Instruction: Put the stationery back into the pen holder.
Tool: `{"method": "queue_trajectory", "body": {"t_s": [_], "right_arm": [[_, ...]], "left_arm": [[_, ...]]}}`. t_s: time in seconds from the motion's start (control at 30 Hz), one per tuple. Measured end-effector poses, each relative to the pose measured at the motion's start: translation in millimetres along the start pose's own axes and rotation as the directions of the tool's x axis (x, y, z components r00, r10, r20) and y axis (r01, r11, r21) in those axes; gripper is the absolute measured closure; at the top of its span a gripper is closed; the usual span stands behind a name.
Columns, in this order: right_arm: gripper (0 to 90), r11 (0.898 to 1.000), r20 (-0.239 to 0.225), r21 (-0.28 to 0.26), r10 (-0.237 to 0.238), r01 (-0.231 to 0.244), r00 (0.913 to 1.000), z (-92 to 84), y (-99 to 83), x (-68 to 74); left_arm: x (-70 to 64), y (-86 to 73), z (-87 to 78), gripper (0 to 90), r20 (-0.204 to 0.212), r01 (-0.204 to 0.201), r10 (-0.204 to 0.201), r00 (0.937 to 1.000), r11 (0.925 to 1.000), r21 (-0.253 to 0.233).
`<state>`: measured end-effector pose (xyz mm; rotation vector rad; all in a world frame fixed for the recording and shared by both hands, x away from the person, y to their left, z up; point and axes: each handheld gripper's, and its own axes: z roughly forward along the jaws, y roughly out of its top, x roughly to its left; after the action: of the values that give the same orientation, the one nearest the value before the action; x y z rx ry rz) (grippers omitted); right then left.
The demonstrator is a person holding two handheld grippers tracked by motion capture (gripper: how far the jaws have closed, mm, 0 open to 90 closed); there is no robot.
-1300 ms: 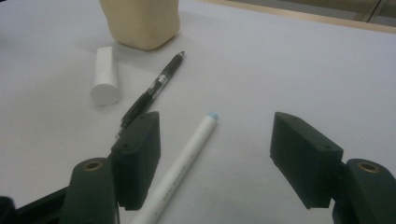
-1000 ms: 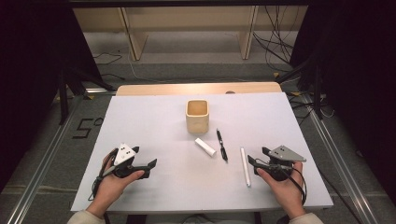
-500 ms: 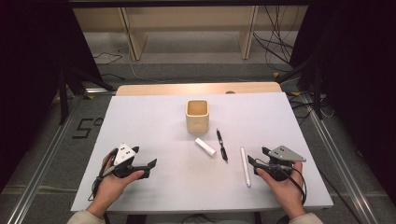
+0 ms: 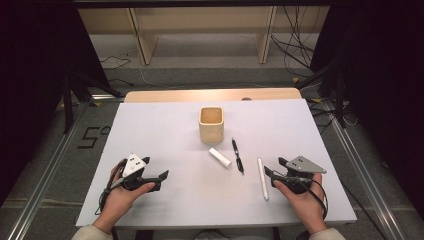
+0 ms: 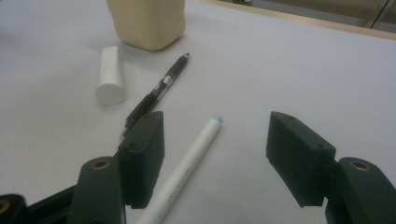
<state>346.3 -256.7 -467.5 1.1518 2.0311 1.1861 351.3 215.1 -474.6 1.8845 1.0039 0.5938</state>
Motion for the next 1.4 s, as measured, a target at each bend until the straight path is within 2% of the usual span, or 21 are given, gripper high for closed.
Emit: {"method": "queue_trajectory", "body": {"t_s": [0.23, 0.47, 0.53, 0.6, 0.63, 0.7, 0.73, 0.83, 0.87, 0.9, 0.93, 0.97, 1.0, 1.03, 1.1, 1.13, 1.23, 1.27, 1.3, 1.33, 1.4], "right_arm": [[40.6, 1.0, -0.006, 0.013, 0.012, -0.012, 0.9999, 0.3, 0.4, 2.7], [48.0, 0.996, -0.003, 0.064, 0.069, -0.068, 0.9976, 0.6, 1.5, 5.0], [53.9, 0.984, -0.008, 0.123, 0.13, -0.128, 0.9914, 1.8, 6.9, 6.9], [57.7, 0.974, 0.015, 0.173, 0.143, -0.144, 0.9895, 4.7, 12.1, 8.9], [57.7, 0.974, 0.015, 0.173, 0.143, -0.144, 0.9895, 4.7, 12.1, 8.9], [62.1, 0.956, 0.035, 0.244, 0.162, -0.165, 0.9862, 10.6, 21.3, 10.8], [62.1, 0.956, 0.035, 0.244, 0.162, -0.165, 0.9862, 10.6, 21.3, 10.8], [63.1, 0.923, 0.06, 0.334, 0.185, -0.194, 0.981, 18.4, 32.6, 11.6], [64.5, 0.905, 0.071, 0.373, 0.191, -0.204, 0.979, 21.4, 36.7, 11.4], [65.4, 0.876, 0.081, 0.422, 0.221, -0.234, 0.972, 27.4, 46.4, 11.8], [65.4, 0.876, 0.081, 0.422, 0.221, -0.234, 0.972, 27.4, 46.4, 11.8], [66.9, 0.847, 0.086, 0.471, 0.232, -0.244, 0.969, 32.4, 53.5, 13.2], [66.9, 0.847, 0.086, 0.471, 0.232, -0.244, 0.969, 32.4, 53.5, 13.2], [66.7, 0.827, 0.095, 0.497, 0.251, -0.264, 0.9634, 37.0, 59.8, 15.2], [66.7, 0.802, 0.109, 0.537, 0.241, -0.261, 0.9643, 42.0, 62.5, 16.6], [66.7, 0.802, 0.109, 0.537, 0.241, -0.261, 0.9643, 42.0, 62.5, 16.6], [67.8, 0.753, 0.125, 0.599, 0.25, -0.274, 0.9603, 48.7, 62.2, 18.1], [67.8, 0.753, 0.125, 0.599, 0.25, -0.274, 0.9603, 48.7, 62.2, 18.1], [67.6, 0.722, 0.127, 0.631, 0.262, -0.282, 0.9566, 50.1, 61.9, 19.0], [67.6, 0.722, 0.127, 0.631, 0.262, -0.282, 0.9566, 50.1, 61.9, 19.0], [67.7, 0.705, 0.133, 0.65, 0.26, -0.282, 0.9564, 51.1, 61.5, 19.4]], "left_arm": [[-0.6, -0.1, -0.9, 15.4, -0.003, 0.002, -0.002, 1.0, 1.0, -0.003], [-1.3, -0.4, -1.0, 15.5, -0.003, 0.002, -0.002, 1.0, 1.0, -0.003], [-1.0, -0.4, -0.5, 15.5, -0.003, 0.003, -0.003, 1.0, 1.0, -0.002], [-1.2, -0.5, -0.2, 15.5, -0.002, 0.004, -0.004, 1.0, 1.0, -0.002], [-1.5, -0.4, 0.1, 15.5, -0.002, 0.005, -0.005, 1.0, 1.0, -0.001], [-2.4, -0.1, 0.6, 15.6, 0.002, 0.001, -0.001, 1.0, 1.0, 0.001], [-2.4, -0.1, 0.6, 15.6, 0.002, 0.001, -0.001, 1.0, 1.0, 0.001], [-2.5, 0.0, 1.1, 15.6, 0.005, -0.003, 0.002, 1.0, 1.0, 0.003], [-2.5, 0.0, 1.3, 15.6, 0.005, -0.003, 0.003, 1.0, 1.0, 0.003], [-2.5, 0.0, 1.4, 15.6, 0.006, -0.003, 0.003, 1.0, 1.0, 0.003], [-2.4, 0.1, 1.4, 15.6, 0.006, -0.004, 0.004, 1.0, 1.0, 0.003], [-2.3, 0.1, 1.4, 15.6, 0.006, -0.004, 0.004, 1.0, 1.0, 0.002], [-2.3, 0.1, 1.4, 15.6, 0.007, -0.003, 0.003, 1.0, 1.0, 0.002], [-2.2, 0.0, 1.3, 15.6, 0.006, -0.003, 0.003, 1.0, 1.0, 0.002], [-2.0, -0.1, 1.2, 15.6, 0.007, -0.002, 0.002, 1.0, 1.0, 0.001], [-2.0, -0.1, 1.2, 15.6, 0.006, -0.002, 0.002, 1.0, 1.0, 0.0], [-2.0, -0.1, 1.2, 15.6, 0.005, -0.002, 0.002, 1.0, 1.0, -0.001], [-2.1, 0.0, 1.2, 15.6, 0.005, -0.002, 0.002, 1.0, 1.0, 0.0], [-2.3, 0.1, 1.2, 15.6, 0.006, -0.005, 0.005, 1.0, 1.0, 0.001], [-2.3, 0.1, 1.2, 15.6, 0.006, -0.005, 0.005, 1.0, 1.0, 0.001], [-2.8, 0.2, 1.5, 15.6, 0.006, -0.005, 0.005, 1.0, 1.0, 0.0]]}}
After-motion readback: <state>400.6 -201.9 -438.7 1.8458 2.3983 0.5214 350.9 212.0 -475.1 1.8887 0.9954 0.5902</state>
